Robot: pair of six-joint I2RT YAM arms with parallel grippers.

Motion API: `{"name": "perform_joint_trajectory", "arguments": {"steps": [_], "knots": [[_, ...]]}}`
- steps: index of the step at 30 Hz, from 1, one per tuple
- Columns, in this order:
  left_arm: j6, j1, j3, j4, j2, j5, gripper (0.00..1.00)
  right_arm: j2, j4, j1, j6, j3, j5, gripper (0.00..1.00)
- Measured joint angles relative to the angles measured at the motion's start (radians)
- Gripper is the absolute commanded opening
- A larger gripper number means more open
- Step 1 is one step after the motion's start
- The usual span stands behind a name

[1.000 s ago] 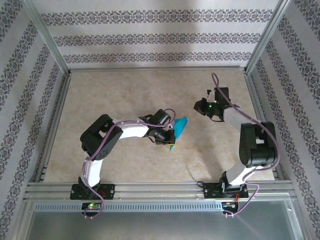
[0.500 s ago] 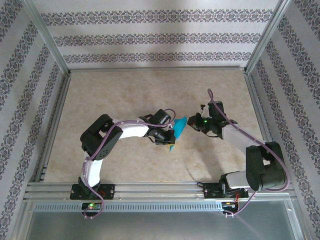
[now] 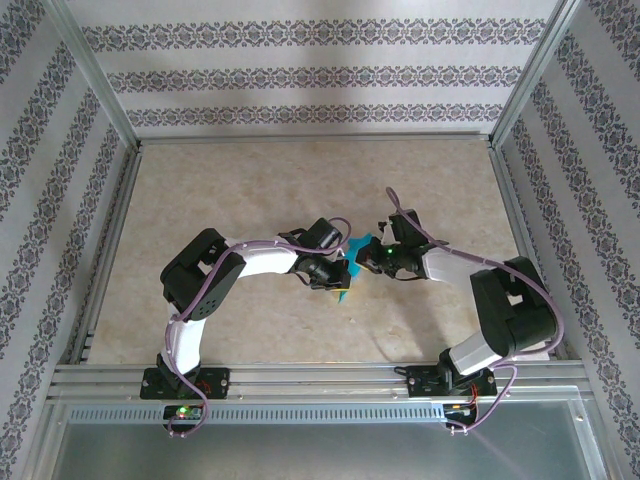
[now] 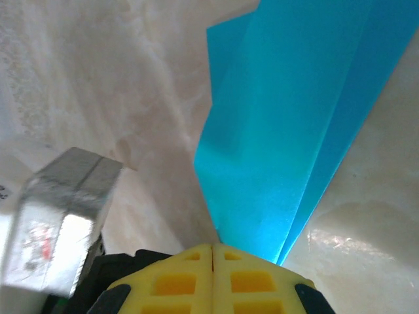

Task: Fold a paper plane with a square sheet of paper (fold left side to right side)
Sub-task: Fold the wing for the fifth time at the center of the table.

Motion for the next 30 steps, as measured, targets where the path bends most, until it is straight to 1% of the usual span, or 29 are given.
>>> {"name": "perform_joint_trajectory", "arguments": {"steps": [4, 9, 27, 30], "knots": [[0.000, 0.000, 0.000, 0.000, 0.000, 0.000, 0.00, 0.037, 0.010, 0.019, 0.016, 0.001, 0.005, 0.00], [0.000, 0.000, 0.000, 0.000, 0.000, 0.000, 0.00, 0.044, 0.017, 0.041, 0.024, 0.001, 0.008, 0.00], [0.000, 0.000, 0.000, 0.000, 0.000, 0.001, 0.00, 0.114, 0.072, 0.054, 0.039, -0.022, 0.010, 0.00], [-0.008, 0.000, 0.000, 0.001, 0.000, 0.003, 0.03, 0.122, 0.087, 0.054, 0.034, -0.023, 0.003, 0.00]]}}
